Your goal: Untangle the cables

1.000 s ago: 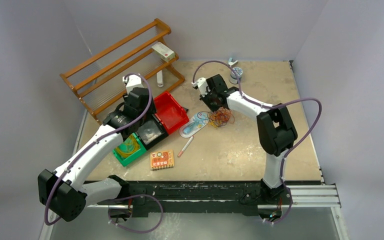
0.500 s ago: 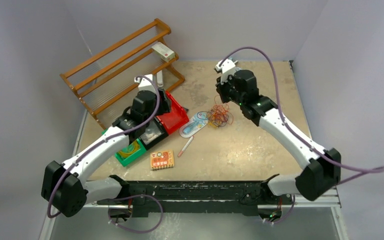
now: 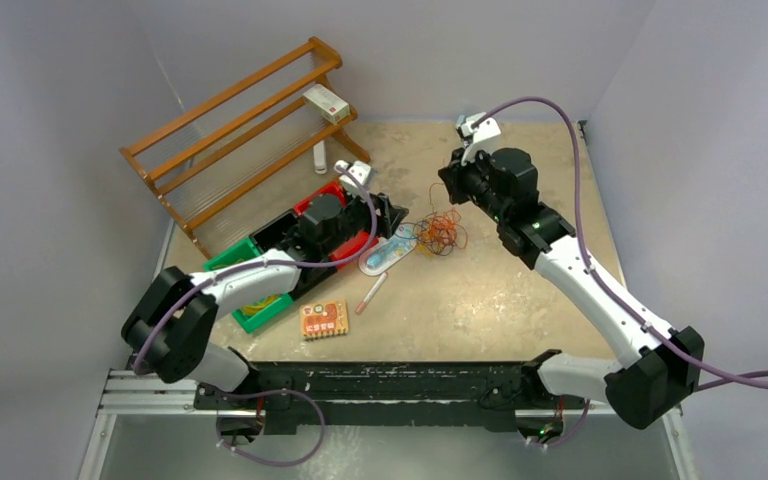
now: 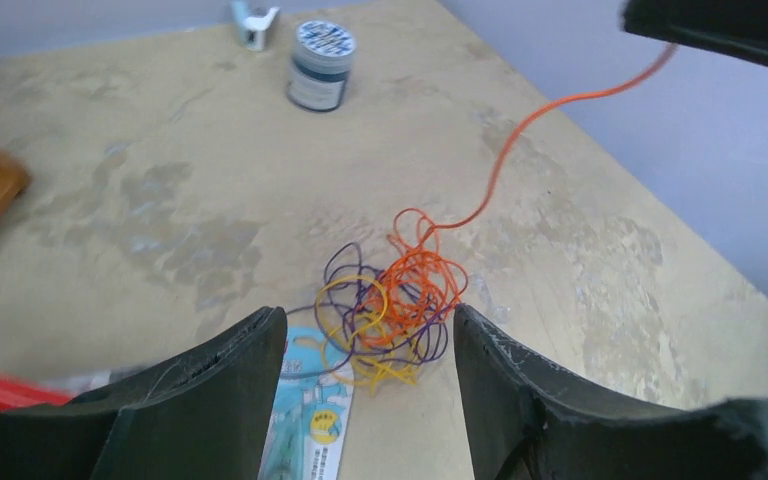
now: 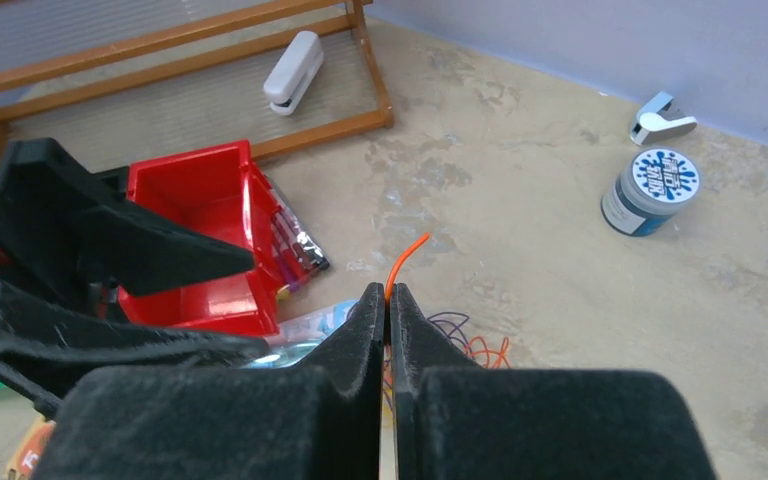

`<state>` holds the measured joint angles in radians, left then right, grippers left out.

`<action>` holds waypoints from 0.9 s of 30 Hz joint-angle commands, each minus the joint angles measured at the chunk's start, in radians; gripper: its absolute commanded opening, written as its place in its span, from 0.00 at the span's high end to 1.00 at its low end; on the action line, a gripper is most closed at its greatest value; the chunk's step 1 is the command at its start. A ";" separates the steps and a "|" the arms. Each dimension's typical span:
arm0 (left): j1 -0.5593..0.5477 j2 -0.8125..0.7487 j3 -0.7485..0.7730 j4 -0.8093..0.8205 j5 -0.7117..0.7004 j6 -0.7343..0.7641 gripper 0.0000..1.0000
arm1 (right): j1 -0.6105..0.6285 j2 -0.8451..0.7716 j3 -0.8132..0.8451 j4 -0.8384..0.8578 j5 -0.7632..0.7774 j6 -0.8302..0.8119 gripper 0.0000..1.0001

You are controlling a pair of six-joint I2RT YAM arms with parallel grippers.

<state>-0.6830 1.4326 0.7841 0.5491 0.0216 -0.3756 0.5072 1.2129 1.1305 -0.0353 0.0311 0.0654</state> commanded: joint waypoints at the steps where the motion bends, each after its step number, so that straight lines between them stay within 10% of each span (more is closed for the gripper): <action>1: 0.000 0.058 0.086 0.182 0.232 0.237 0.37 | -0.012 -0.001 0.001 0.098 -0.030 0.088 1.00; 18: -0.004 0.248 0.225 0.250 0.359 0.378 0.39 | -0.016 0.028 0.037 0.110 -0.183 0.120 1.00; 27: -0.003 0.277 0.256 0.272 0.270 0.323 1.00 | -0.016 0.002 0.013 0.092 -0.120 0.117 1.00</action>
<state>-0.6830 1.7283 0.9977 0.7448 0.3229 -0.0280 0.4961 1.2556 1.1271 0.0174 -0.1219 0.1722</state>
